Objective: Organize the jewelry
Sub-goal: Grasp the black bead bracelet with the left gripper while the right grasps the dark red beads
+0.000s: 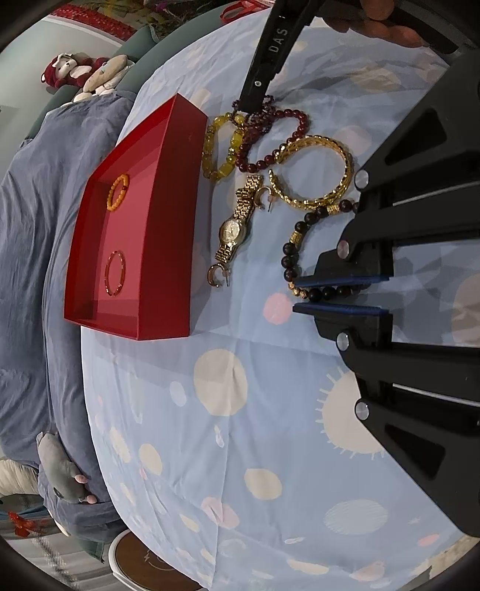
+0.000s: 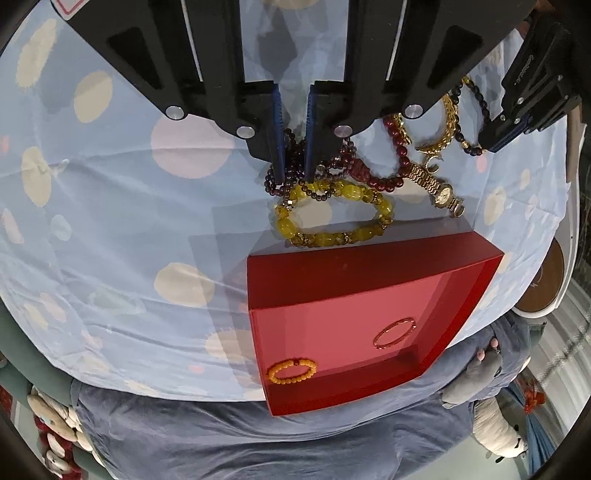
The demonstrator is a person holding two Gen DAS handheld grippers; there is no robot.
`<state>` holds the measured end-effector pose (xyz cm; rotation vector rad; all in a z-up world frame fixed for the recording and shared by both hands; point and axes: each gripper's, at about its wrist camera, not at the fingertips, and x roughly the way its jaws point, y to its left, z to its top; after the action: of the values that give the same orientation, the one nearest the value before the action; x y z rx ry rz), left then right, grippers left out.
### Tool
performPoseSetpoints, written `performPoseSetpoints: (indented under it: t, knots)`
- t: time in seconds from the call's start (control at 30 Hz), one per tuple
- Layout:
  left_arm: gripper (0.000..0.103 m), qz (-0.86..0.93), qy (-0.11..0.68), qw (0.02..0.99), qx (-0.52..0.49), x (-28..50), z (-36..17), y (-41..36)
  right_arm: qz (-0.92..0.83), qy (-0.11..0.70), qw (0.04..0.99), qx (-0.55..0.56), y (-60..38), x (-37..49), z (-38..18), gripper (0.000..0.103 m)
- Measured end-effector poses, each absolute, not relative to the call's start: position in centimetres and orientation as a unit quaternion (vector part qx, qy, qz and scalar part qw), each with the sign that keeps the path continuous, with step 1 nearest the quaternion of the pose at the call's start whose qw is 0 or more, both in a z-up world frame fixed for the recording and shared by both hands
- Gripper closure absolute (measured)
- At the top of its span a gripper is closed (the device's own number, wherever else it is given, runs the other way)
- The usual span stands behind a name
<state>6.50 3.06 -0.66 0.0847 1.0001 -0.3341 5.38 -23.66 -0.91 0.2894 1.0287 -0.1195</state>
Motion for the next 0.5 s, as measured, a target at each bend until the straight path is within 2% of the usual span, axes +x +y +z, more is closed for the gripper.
performPoseSetpoints:
  t: [0.17, 0.5]
  knots:
    - [0.095, -0.168, 0.472, 0.864, 0.039, 6.1, 0.2, 2.9, -0.053, 0.479, 0.866, 0.136, -23.8, 4.4, 0.3, 0.100]
    - [0.095, -0.195, 0.453, 0.869, 0.034, 5.6, 3.8, 2.3, -0.052, 0.448, 0.880, 0.146, -25.0, 2.4, 3.7, 0.100]
